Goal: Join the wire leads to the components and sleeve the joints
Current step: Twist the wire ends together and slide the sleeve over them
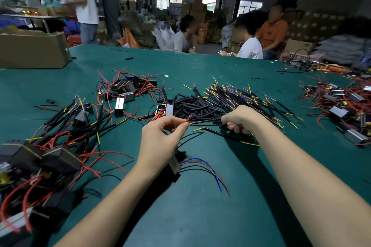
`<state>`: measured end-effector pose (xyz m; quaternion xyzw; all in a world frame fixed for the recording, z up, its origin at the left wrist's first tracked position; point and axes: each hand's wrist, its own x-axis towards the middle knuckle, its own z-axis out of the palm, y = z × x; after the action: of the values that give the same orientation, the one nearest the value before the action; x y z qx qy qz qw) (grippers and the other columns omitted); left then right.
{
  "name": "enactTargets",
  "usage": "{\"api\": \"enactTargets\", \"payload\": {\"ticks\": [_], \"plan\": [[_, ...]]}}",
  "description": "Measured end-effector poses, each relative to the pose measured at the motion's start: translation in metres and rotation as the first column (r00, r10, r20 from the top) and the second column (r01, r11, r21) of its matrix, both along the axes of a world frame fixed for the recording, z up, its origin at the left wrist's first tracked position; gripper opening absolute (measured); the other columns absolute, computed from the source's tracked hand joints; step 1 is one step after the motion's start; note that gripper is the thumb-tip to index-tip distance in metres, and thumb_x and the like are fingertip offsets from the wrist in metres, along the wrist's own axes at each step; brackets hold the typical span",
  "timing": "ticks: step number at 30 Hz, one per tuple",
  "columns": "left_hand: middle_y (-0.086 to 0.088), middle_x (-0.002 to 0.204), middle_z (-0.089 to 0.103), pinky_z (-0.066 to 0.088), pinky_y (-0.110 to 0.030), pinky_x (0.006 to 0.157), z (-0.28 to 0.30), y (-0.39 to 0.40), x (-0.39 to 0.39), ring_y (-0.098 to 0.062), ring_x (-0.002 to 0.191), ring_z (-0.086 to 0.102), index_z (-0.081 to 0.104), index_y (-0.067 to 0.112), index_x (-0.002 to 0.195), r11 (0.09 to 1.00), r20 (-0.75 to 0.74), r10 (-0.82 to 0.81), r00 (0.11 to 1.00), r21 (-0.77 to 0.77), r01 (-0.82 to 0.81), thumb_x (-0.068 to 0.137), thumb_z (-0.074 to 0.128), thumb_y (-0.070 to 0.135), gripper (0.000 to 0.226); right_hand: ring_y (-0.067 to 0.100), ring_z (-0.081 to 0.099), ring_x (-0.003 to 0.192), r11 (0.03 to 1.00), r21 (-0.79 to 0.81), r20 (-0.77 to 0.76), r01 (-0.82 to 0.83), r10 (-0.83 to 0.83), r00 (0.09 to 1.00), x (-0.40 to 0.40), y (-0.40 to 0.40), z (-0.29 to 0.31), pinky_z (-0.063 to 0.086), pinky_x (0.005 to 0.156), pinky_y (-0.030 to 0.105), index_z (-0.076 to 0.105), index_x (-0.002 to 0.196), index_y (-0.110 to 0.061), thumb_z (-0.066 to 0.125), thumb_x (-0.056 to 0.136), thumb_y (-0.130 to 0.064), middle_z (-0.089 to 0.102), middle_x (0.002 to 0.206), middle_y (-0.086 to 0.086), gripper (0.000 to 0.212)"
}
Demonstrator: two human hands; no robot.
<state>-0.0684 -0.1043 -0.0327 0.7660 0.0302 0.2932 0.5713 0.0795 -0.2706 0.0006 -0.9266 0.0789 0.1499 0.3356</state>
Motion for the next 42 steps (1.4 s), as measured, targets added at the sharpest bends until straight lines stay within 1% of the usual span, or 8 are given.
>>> {"api": "enactTargets", "payload": {"ticks": [3,8,12,15,22,25,30,42], "plan": [[0.011,0.058,0.06,0.036,-0.011,0.056,-0.001,0.0,0.001,0.001,0.049,0.045,0.076,0.015,0.078,1.0,-0.006,0.006,1.0,-0.008,-0.006,0.083,0.073,0.016,0.006,0.01,0.037,0.032,0.95,0.312,0.05,-0.023,0.008,0.999,-0.017,-0.004,-0.003,0.023,0.036,0.01,0.051,0.063,-0.009,0.061,0.084,-0.01,0.051,0.041,0.001,0.023],[0.016,0.054,0.06,0.034,-0.008,0.053,-0.002,0.0,0.002,0.004,0.046,0.045,0.077,0.013,0.079,1.0,-0.011,0.011,1.0,-0.015,-0.011,0.083,0.073,0.013,0.006,0.006,0.05,0.044,0.452,0.886,0.046,-0.103,0.135,0.99,-0.058,0.003,-0.004,0.038,0.039,0.012,0.06,0.086,-0.006,0.061,0.087,-0.001,0.066,0.069,0.008,0.005],[0.014,0.054,0.06,0.032,-0.006,0.05,0.0,0.001,0.002,0.004,0.044,0.044,0.077,0.011,0.079,0.999,-0.005,0.034,0.999,-0.004,-0.034,0.082,0.073,0.012,0.005,0.008,0.06,0.055,0.279,0.943,0.144,-0.179,0.142,0.979,-0.076,0.014,-0.002,0.046,0.048,0.013,0.063,0.093,-0.008,0.059,0.088,-0.003,0.069,0.072,0.003,0.008],[0.011,0.056,0.061,0.032,-0.007,0.05,0.001,0.002,0.001,0.003,0.044,0.044,0.076,0.012,0.078,0.999,-0.002,0.05,0.999,-0.006,-0.05,0.082,0.072,0.012,0.006,0.006,0.059,0.052,0.295,0.944,0.142,-0.151,0.05,0.989,-0.078,0.018,-0.003,0.044,0.044,0.013,0.062,0.085,-0.012,0.063,0.086,-0.009,0.07,0.073,0.001,0.003],[0.011,0.058,0.061,0.035,-0.008,0.053,0.0,0.001,0.002,0.003,0.05,0.046,0.073,0.014,0.075,0.996,-0.006,0.089,0.996,-0.01,-0.09,0.083,0.071,0.013,0.009,0.012,0.054,0.062,-0.056,0.937,-0.346,0.345,-0.281,0.895,-0.064,0.008,-0.013,0.043,0.038,0.013,0.053,0.08,0.0,0.052,0.097,-0.008,0.057,0.077,0.012,0.018],[0.008,0.058,0.061,0.036,-0.01,0.054,0.0,0.001,0.002,0.001,0.05,0.045,0.074,0.014,0.075,0.996,-0.005,0.092,0.996,0.003,-0.092,0.083,0.072,0.013,0.008,0.014,0.056,0.057,0.049,0.931,-0.349,0.362,-0.174,0.921,-0.071,0.013,-0.015,0.043,0.037,0.014,0.055,0.087,0.003,0.053,0.095,-0.007,0.06,0.074,0.015,0.013],[0.008,0.054,0.058,0.034,-0.013,0.051,0.001,0.002,0.001,0.0,0.045,0.042,0.075,0.015,0.077,0.997,-0.01,0.076,0.997,0.023,-0.075,0.082,0.072,0.015,0.006,0.006,0.06,0.057,0.4,0.916,-0.002,0.018,-0.04,0.999,-0.081,0.024,-0.012,0.042,0.049,0.017,0.065,0.079,-0.016,0.067,0.087,-0.021,0.072,0.072,-0.002,0.009],[0.006,0.057,0.06,0.033,-0.009,0.05,0.002,0.001,0.001,0.0,0.045,0.043,0.076,0.013,0.077,0.997,-0.008,0.076,0.997,0.024,-0.076,0.082,0.073,0.013,0.006,0.002,0.058,0.06,0.496,0.854,0.24,-0.156,-0.11,0.964,-0.09,0.031,-0.012,0.04,0.063,0.021,0.066,0.075,-0.02,0.067,0.087,-0.023,0.072,0.073,-0.006,0.013]]}}
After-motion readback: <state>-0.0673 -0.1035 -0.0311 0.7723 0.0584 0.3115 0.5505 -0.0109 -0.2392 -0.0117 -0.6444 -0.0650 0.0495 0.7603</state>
